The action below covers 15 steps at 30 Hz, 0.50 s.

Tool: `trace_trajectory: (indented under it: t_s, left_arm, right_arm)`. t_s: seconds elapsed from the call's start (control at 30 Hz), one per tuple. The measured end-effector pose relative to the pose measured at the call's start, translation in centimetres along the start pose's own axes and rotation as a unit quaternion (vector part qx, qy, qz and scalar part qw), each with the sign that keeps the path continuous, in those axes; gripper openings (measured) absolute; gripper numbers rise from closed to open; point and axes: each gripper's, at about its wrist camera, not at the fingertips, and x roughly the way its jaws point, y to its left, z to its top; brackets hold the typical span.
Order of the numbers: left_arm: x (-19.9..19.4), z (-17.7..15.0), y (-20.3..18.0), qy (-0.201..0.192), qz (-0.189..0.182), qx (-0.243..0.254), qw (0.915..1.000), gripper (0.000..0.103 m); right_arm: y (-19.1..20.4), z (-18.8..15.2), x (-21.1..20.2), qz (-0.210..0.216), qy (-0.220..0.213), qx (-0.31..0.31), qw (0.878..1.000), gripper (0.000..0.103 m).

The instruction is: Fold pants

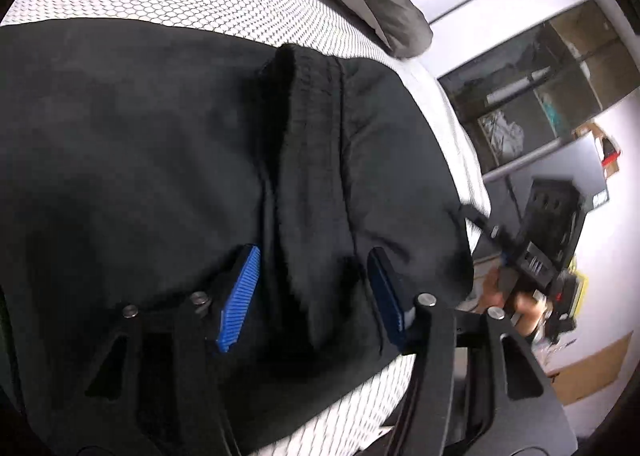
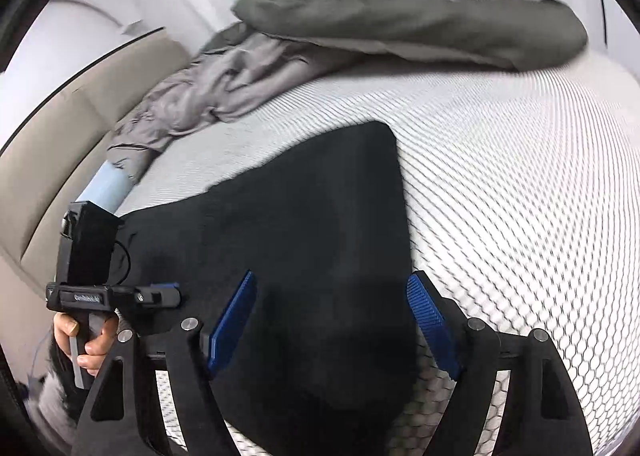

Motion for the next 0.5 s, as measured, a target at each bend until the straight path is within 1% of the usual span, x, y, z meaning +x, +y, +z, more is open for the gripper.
trace_trajectory:
  t_s: [0.1, 0.13, 0.17, 0.2, 0.27, 0.3, 0.37, 0.43, 0.5]
  left_arm:
    - [1.9, 2.5, 0.8, 0.002, -0.019, -0.037, 0.9992, 0.056]
    - [2.0, 3.6, 1.2, -0.005, -0.020, -0.051, 0.9985, 0.054]
    - [2.0, 3.9, 1.4, -0.024, -0.017, -0.069, 0.9972, 0.042]
    - [2.3, 4.1, 1.4, -0.033, -0.009, -0.073, 0.9967, 0.036]
    - [2.1, 4.1, 0.9, -0.058, 0.006, -0.062, 0.9964, 0.019]
    - [1.8, 3.7, 0.4, -0.066, 0.012, -0.056, 0.9962, 0.017]
    - [0.4, 3.4, -0.8, -0.094, 0.034, -0.029, 0.9946, 0.012]
    - [-2.2, 3.0, -1.5, -0.132, 0.068, -0.001, 0.9890, 0.010]
    - [-5.1, 2.7, -1.2, -0.157, 0.081, 0.004, 0.9843, 0.009]
  right_arm:
    - [-2.3, -1.3, 0.0, 0.000, 0.015, 0.022, 1.000, 0.080]
    - [-2.6, -1.1, 0.8, 0.001, 0.022, 0.032, 0.999, 0.080]
    - [-2.9, -1.0, 1.7, 0.000, 0.029, 0.042, 0.999, 0.080]
    - [-3.1, -1.1, 2.1, 0.001, 0.033, 0.047, 0.998, 0.080]
    - [-2.8, -0.4, 3.4, -0.001, 0.033, 0.048, 0.998, 0.080]
    - [-2.5, 0.0, 3.9, -0.002, 0.033, 0.047, 0.998, 0.080]
    - [-1.3, 0.7, 5.1, -0.003, 0.034, 0.041, 0.999, 0.080]
    - [-0.2, 1.2, 5.8, -0.001, 0.035, 0.034, 0.999, 0.080]
    - [0.5, 1.4, 6.1, 0.000, 0.036, 0.031, 0.999, 0.080]
